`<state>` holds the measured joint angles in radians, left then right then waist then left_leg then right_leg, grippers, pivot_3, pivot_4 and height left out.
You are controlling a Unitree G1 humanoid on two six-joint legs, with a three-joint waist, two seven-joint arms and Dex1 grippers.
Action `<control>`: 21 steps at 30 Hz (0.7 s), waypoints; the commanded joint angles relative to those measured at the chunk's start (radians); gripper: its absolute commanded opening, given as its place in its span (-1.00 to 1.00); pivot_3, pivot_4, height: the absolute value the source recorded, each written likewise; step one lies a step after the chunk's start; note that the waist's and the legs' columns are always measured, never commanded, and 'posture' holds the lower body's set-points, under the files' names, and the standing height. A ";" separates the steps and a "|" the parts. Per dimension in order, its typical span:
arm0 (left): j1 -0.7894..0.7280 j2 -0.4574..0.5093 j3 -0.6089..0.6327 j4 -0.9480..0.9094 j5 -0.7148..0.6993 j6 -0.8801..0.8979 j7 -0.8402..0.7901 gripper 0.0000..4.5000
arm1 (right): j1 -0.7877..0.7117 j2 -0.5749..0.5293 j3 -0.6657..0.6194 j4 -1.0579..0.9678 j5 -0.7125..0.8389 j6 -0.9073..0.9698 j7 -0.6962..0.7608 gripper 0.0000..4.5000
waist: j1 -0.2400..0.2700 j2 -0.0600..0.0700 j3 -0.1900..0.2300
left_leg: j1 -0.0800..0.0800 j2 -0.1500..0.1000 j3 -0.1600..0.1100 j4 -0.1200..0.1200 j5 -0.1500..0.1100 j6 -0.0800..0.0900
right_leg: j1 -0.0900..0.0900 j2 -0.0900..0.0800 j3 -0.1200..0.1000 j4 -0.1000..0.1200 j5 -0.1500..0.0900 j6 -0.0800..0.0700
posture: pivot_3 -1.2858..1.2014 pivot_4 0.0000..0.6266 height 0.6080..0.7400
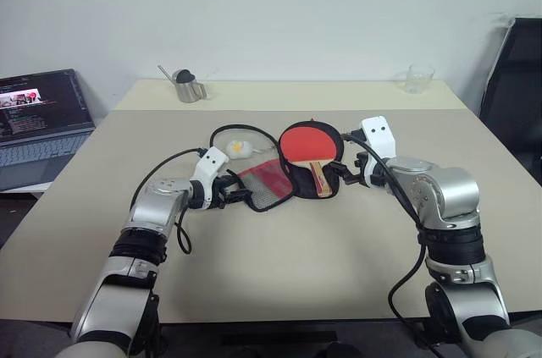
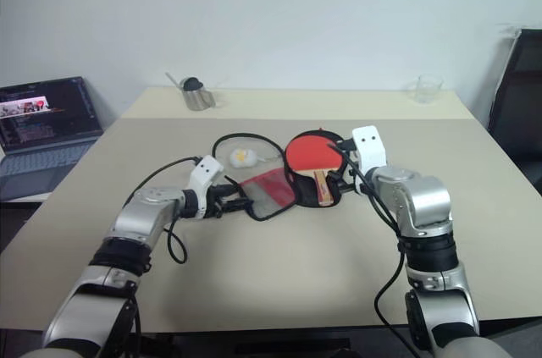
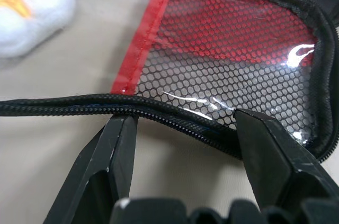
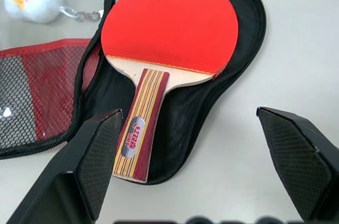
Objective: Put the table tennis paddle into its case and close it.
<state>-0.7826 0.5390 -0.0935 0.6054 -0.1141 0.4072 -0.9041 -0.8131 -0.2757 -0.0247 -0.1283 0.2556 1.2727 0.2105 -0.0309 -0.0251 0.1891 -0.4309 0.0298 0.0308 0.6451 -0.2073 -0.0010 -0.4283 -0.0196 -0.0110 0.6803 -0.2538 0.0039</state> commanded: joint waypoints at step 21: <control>-0.028 -0.099 0.064 -0.214 -0.113 -0.007 -0.011 0.38 | 0.000 -0.162 -0.029 -0.032 0.010 -0.120 0.096 0.99 | 0.002 0.000 0.000 | 0.000 0.000 0.000 0.000 0.000 0.000 | 0.000 0.000 0.000 0.000 0.000 0.001 | 0.03 -0.52 1.00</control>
<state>-0.7912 0.4460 -0.0401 0.4417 -0.2033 0.3950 -0.9137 -0.8013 -0.4195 -0.0202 -0.1431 0.2576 1.1845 0.2885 -0.0293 -0.0252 0.1891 -0.4313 0.0293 0.0309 0.6454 -0.2073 -0.0010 -0.4282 -0.0197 -0.0109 0.6800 -0.2536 0.0047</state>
